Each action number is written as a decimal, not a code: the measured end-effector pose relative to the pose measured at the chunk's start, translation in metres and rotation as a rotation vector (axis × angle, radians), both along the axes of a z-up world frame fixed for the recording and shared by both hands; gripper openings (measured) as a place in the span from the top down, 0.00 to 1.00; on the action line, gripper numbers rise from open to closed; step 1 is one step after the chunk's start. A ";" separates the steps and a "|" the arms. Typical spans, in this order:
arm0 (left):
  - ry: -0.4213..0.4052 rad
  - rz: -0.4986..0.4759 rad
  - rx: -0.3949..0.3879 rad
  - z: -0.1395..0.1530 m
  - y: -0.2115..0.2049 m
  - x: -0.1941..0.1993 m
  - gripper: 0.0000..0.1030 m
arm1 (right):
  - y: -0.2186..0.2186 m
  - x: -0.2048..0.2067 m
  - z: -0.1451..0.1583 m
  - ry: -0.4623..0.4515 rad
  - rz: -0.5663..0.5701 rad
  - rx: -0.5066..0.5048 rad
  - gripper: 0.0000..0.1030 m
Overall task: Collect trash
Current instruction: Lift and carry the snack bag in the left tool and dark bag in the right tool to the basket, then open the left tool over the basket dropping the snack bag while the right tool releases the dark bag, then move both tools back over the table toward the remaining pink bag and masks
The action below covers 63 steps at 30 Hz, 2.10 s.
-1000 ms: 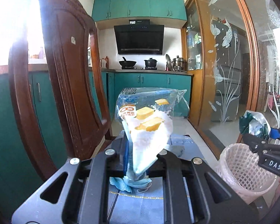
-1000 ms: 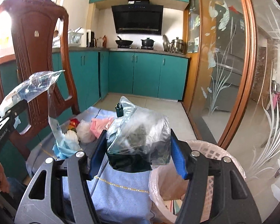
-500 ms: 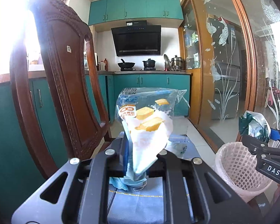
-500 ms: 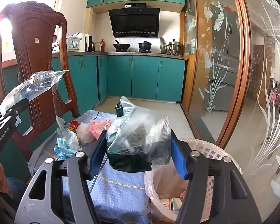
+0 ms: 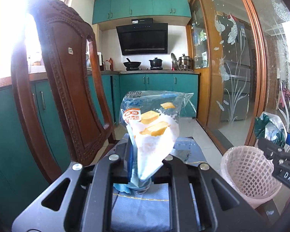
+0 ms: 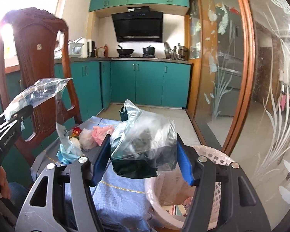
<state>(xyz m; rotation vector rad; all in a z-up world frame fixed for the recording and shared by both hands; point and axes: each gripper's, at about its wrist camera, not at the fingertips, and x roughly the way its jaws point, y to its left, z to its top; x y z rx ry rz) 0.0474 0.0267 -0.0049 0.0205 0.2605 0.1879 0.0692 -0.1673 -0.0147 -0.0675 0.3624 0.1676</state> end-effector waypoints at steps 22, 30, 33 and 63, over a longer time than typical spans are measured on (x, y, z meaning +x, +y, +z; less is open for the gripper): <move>0.130 -0.442 -0.002 -0.032 -0.164 0.062 0.86 | -0.131 -0.010 -0.017 0.050 -0.328 0.016 0.39; 0.180 -0.448 0.021 -0.052 -0.182 0.086 0.86 | -0.139 0.003 -0.028 0.082 -0.344 0.016 0.39; 0.200 -0.460 0.024 -0.060 -0.190 0.094 0.86 | -0.140 0.008 -0.030 0.091 -0.350 0.011 0.39; 0.331 -0.156 -0.118 -0.080 -0.027 0.115 0.17 | -0.082 0.059 -0.044 0.167 -0.228 0.007 0.08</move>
